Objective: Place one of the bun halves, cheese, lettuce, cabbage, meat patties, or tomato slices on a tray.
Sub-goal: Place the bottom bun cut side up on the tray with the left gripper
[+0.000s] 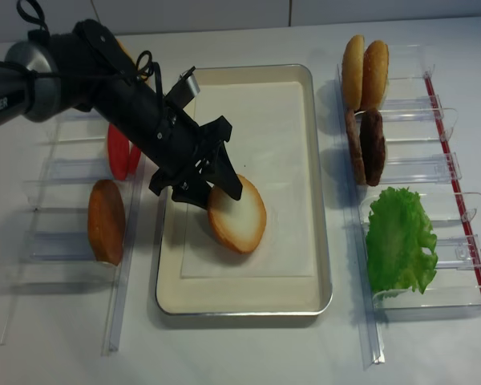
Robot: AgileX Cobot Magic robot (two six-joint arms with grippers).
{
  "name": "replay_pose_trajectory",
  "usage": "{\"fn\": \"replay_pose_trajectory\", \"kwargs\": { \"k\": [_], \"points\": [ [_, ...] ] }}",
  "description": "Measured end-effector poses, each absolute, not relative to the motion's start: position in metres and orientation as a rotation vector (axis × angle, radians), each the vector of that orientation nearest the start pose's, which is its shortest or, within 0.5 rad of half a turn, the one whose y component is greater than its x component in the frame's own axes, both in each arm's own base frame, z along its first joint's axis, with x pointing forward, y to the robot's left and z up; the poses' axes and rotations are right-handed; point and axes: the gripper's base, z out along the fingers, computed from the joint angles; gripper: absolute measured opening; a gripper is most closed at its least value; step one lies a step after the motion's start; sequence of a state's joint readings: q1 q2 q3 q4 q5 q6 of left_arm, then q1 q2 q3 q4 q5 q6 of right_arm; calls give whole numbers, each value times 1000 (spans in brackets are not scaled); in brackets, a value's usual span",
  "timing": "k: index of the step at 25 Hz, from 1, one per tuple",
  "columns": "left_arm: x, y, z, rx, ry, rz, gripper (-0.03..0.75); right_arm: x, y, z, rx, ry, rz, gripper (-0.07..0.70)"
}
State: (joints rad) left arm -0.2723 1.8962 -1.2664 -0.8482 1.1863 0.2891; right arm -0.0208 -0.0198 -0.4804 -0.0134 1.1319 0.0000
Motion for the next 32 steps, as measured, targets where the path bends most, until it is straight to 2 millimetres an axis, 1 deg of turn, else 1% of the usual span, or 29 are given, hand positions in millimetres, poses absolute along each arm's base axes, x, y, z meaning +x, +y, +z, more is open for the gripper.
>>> {"fn": "replay_pose_trajectory", "kwargs": {
  "k": [3,7,11,14,18,20,27,30,32],
  "points": [
    [323,-155,201,240,3055,-1186,361,-9,-1,266,23,2115,-29,575],
    [324,-151,201,234,3097,-1089,361,-9,-1,266,23,2115,-29,575],
    [333,-151,213,244,3072,-1039,361,-9,-1,266,23,2115,-29,575],
    [339,-152,222,204,3059,-1019,361,-9,-1,266,23,2115,-29,575],
    [343,-149,225,143,3084,-944,361,-9,-1,266,23,2115,-29,575],
    [343,-148,225,123,3095,-931,361,-9,-1,266,23,2115,-29,575],
    [337,-160,227,169,3102,-926,361,-9,-1,266,29,2115,-25,575],
    [333,-161,236,188,3090,-884,361,-9,-1,266,29,2115,-25,575],
    [327,-159,247,209,3074,-837,361,-9,-1,266,29,2115,-25,575]
  ]
}}
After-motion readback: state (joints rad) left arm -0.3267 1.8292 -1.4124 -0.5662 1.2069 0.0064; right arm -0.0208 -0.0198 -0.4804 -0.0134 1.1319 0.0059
